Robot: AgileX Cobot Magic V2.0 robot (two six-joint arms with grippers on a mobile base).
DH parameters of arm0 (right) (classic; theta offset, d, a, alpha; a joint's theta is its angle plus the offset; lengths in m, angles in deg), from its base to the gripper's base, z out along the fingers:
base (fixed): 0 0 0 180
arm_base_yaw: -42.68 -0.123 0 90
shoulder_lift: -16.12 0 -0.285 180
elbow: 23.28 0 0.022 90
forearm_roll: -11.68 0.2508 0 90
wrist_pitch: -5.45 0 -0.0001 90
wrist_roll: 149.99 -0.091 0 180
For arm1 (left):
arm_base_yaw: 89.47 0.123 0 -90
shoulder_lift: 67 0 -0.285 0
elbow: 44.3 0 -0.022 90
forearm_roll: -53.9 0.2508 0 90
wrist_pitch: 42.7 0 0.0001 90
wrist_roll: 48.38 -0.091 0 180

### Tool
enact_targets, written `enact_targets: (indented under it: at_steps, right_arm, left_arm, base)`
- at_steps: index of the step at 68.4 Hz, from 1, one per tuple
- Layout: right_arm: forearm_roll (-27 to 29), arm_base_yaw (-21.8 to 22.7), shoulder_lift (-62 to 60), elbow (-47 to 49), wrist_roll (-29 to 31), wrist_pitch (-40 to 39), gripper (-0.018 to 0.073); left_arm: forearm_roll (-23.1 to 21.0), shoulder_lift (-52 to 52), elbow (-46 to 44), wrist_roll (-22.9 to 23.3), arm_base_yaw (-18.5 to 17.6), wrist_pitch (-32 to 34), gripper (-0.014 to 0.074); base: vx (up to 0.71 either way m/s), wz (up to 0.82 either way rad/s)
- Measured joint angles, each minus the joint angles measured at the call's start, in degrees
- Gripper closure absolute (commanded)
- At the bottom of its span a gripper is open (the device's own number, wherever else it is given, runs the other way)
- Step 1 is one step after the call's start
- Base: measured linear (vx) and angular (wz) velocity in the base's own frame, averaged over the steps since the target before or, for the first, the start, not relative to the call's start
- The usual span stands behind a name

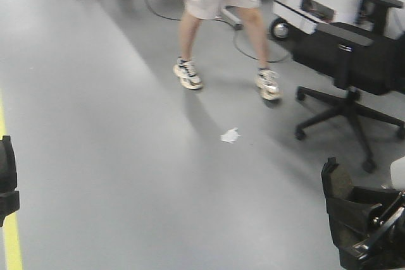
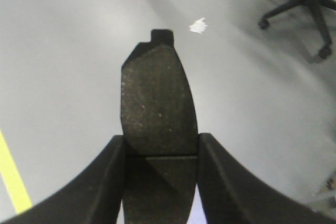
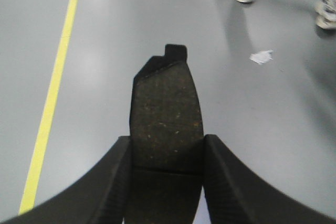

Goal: Move and align brake pads A on conveyor
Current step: 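Drive along the yellow floor line past the striped cones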

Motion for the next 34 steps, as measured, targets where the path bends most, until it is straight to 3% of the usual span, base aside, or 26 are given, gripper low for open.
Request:
enact_targets:
  at_steps: [34]
  right_arm:
    - [0.0,0.0,0.0,0.0,0.0,0.0,0.0565]
  left_arm:
    - [0.0,0.0,0.0,0.0,0.0,0.0,0.0593]
  base:
    - [0.16,0.63]
